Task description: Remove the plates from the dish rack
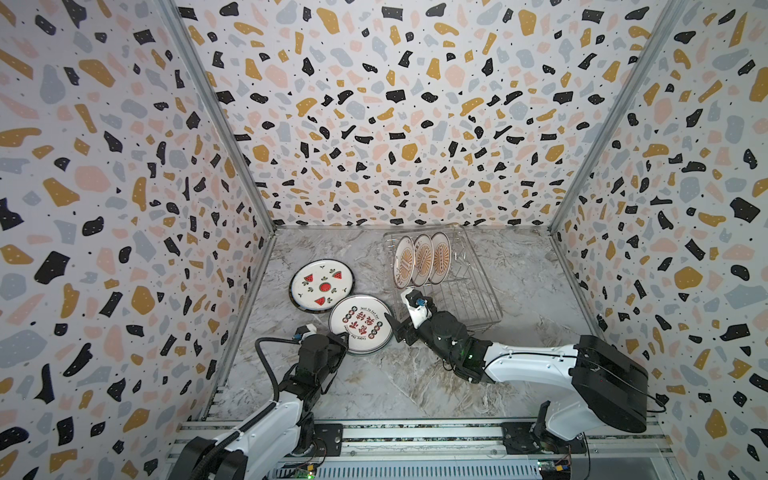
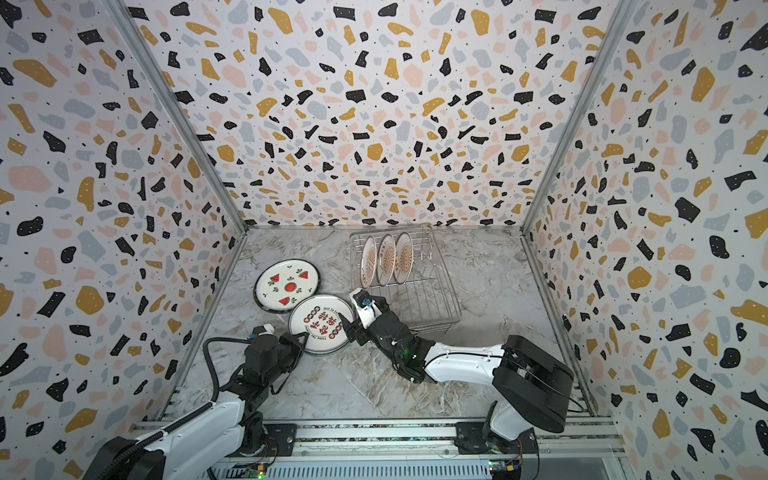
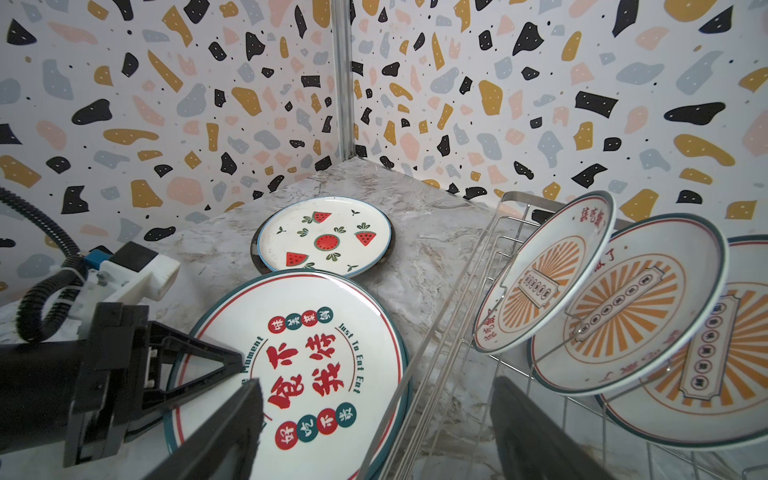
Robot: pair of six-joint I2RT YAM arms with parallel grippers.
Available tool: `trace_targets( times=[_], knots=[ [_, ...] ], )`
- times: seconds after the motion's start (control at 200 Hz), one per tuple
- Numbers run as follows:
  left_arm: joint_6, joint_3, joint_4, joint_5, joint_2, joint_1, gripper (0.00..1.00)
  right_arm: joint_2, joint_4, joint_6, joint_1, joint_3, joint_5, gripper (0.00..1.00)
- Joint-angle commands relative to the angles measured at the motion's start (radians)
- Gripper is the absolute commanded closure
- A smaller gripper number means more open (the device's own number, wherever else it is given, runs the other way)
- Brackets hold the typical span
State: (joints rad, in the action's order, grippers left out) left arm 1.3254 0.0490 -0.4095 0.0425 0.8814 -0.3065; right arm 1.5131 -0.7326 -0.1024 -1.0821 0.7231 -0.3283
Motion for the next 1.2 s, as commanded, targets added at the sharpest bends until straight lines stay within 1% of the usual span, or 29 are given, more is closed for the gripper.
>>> trace_targets(
  times=[0.0,0.145,0.31,0.375,0.436,0.456,0.736,0.756,0.796,0.846,0.946,1.001,1.086,1.196],
  knots=[
    [-0.012,0.047,-0.042,-0.008,-0.001,-0.009,0.93,-0.015,0.0,0.009,-0.006,0.026,-0.03,0.14],
    [-0.011,0.045,-0.036,-0.019,0.0,-0.012,0.9,-0.02,-0.003,0.007,-0.006,0.019,-0.034,0.14],
    [-0.008,0.037,-0.032,-0.034,-0.002,-0.014,0.85,-0.031,-0.011,0.004,-0.007,0.006,-0.04,0.14],
    [-0.009,0.037,-0.031,-0.039,-0.002,-0.013,0.8,-0.036,-0.016,0.003,-0.007,-0.001,-0.04,0.14],
    [-0.011,0.034,-0.035,-0.043,-0.006,-0.014,0.66,-0.04,-0.019,0.003,-0.007,-0.007,-0.043,0.14],
    [-0.011,0.033,-0.036,-0.045,-0.008,-0.014,0.63,-0.041,-0.019,0.002,-0.007,-0.008,-0.044,0.14],
    [-0.022,0.037,0.024,-0.126,-0.066,-0.014,0.59,-0.059,-0.04,-0.003,-0.007,-0.03,-0.052,0.14],
    [-0.026,0.038,0.032,-0.137,-0.072,-0.014,0.57,-0.059,-0.039,-0.003,-0.007,-0.03,-0.052,0.14],
    [-0.032,0.041,0.046,-0.161,-0.082,-0.014,0.49,-0.06,-0.039,-0.003,-0.007,-0.03,-0.054,0.14],
    [-0.038,0.043,0.062,-0.187,-0.093,-0.014,0.42,-0.06,-0.038,-0.004,-0.007,-0.03,-0.055,0.14],
    [-0.043,0.04,0.063,-0.202,-0.089,-0.015,0.39,-0.059,-0.038,-0.005,-0.007,-0.031,-0.055,0.14],
    [-0.051,0.042,0.064,-0.216,-0.086,-0.018,0.34,-0.059,-0.039,-0.006,-0.007,-0.031,-0.055,0.14],
    [-0.056,0.043,0.064,-0.231,-0.085,-0.02,0.31,-0.055,-0.041,-0.006,-0.007,-0.03,-0.054,0.14],
    [-0.064,0.046,0.072,-0.248,-0.089,-0.023,0.23,-0.053,-0.039,-0.004,-0.007,-0.029,-0.058,0.14]
  ],
)
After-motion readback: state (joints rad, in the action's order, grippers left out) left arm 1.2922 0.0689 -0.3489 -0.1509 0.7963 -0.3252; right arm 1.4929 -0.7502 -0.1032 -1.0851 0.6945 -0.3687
